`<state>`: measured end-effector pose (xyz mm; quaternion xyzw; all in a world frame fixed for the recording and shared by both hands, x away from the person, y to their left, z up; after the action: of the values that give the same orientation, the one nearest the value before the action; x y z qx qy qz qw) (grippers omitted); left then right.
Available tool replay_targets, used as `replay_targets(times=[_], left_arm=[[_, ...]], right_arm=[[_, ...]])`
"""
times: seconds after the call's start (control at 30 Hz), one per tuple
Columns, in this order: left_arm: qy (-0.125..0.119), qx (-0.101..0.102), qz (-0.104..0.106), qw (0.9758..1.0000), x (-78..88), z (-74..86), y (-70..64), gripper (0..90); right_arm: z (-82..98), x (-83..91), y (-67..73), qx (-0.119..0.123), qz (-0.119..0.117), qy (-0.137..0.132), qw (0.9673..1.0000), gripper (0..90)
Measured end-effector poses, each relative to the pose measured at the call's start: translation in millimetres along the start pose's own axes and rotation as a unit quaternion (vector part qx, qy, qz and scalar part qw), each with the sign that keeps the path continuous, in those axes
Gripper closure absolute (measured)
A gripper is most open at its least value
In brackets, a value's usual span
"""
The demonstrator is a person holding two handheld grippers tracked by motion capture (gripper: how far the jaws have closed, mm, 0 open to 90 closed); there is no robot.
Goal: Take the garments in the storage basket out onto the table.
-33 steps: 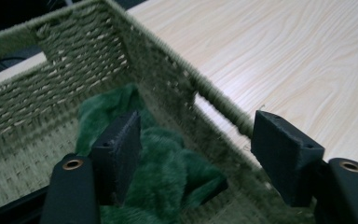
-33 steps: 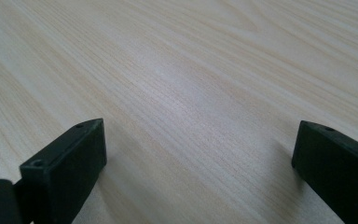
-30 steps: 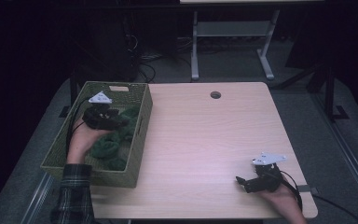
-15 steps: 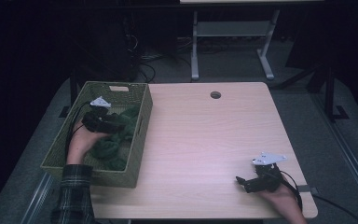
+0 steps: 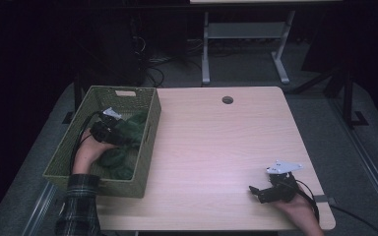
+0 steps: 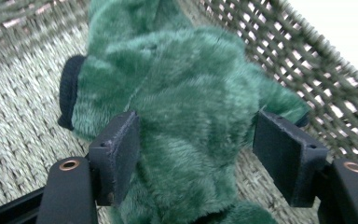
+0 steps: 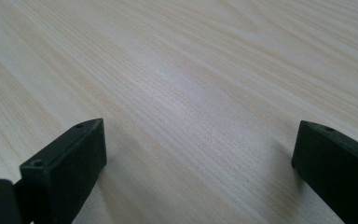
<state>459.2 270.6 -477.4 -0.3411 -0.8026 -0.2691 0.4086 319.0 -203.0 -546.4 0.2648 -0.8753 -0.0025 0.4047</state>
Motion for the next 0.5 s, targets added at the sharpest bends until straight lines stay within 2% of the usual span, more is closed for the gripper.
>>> replay_targets(times=[0.1, 0.2, 0.4, 0.5], left_arm=[[0.012, 0.004, 0.001, 0.9999, -4.4, 4.1, -0.1, 30.8], [0.024, 0.008, 0.008, 0.9997, -6.8, 8.0, -0.9, 36.5], [0.030, 0.008, 0.025, 0.9992, -5.6, 9.7, -5.2, 62.2], [0.031, 0.016, 0.032, 0.9989, -3.3, 9.0, -6.1, 73.6]], right_arm=[[0.0, 0.0, 0.0, 0.000, 0.000, 0.000, 1.0000, 2.7], [0.0, 0.0, 0.1, 0.000, 0.000, 0.000, 1.0000, 2.7], [0.1, 0.1, 0.2, -0.001, 0.000, 0.000, 1.0000, 2.7], [0.0, 0.0, 0.0, 0.000, 0.000, 0.000, 1.0000, 2.7]])
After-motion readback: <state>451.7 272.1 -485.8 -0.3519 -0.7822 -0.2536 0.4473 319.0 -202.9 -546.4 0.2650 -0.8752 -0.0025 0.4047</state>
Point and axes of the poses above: each handheld gripper's, and its own axes: x roughly backward along the jaws, z roughly out of its underside, y roughly to its left, the point moved 9 cm from there along -x, roughly forward along the jaws, and after that the axes turned 15 degrees about -x, right-handed, at the moved point
